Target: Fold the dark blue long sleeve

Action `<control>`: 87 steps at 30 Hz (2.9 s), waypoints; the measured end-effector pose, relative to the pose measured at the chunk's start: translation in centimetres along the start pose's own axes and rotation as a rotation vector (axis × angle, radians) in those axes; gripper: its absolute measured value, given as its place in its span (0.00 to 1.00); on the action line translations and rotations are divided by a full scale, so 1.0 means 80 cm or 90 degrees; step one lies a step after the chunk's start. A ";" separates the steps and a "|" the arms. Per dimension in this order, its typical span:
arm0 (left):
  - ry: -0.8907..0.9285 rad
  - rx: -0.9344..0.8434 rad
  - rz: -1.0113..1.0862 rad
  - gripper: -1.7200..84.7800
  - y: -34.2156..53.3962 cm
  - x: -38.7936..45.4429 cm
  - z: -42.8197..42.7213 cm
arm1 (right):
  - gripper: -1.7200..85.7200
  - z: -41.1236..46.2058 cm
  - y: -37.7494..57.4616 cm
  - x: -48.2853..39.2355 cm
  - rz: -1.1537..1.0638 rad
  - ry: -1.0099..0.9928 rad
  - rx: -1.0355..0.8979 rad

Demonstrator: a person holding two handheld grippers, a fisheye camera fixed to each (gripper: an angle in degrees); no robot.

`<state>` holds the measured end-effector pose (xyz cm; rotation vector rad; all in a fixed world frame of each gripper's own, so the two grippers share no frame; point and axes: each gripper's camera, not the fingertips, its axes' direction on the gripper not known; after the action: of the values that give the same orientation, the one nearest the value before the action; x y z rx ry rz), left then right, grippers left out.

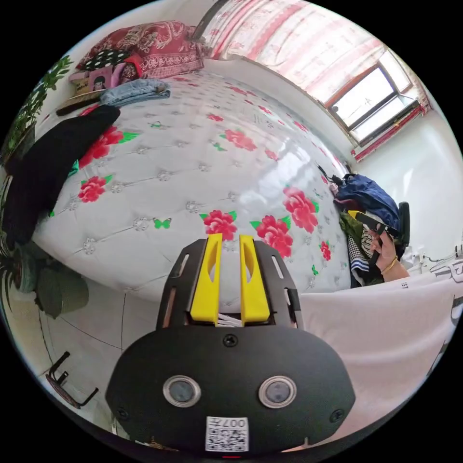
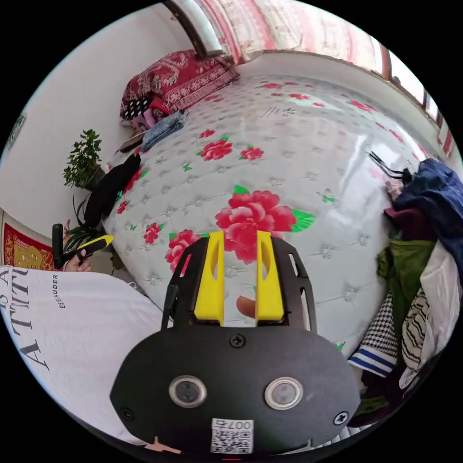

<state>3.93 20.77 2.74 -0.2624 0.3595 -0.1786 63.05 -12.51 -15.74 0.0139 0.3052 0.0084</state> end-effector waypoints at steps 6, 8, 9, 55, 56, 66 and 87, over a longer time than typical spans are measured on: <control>0.030 -0.041 0.093 0.09 0.014 0.144 0.058 | 0.15 -0.267 0.111 0.157 0.155 0.259 0.237; 0.026 -0.040 0.115 0.09 0.023 0.188 0.074 | 0.16 -0.331 0.146 0.192 0.203 0.312 0.292; 0.027 -0.037 0.115 0.09 0.026 0.198 0.077 | 0.17 -0.363 0.163 0.213 0.226 0.331 0.315; 0.077 0.024 -0.089 0.15 0.186 0.141 0.103 | 0.13 -0.050 -0.006 -0.295 -0.398 -0.242 -0.138; 0.080 0.013 -0.076 0.16 0.184 0.144 0.112 | 0.13 -0.037 -0.011 -0.302 -0.404 -0.237 -0.147; 0.089 -0.040 0.001 0.16 0.145 0.154 0.151 | 0.08 0.193 -0.074 -0.365 -0.332 -0.249 -0.368; 0.126 0.085 0.115 0.03 0.047 0.215 0.116 | 0.10 -0.024 -0.148 -0.337 -0.399 -0.308 -0.001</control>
<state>23.65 22.62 4.50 -0.0796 0.5631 -0.0506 36.86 -24.64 -9.69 -0.0811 -0.1844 -0.6093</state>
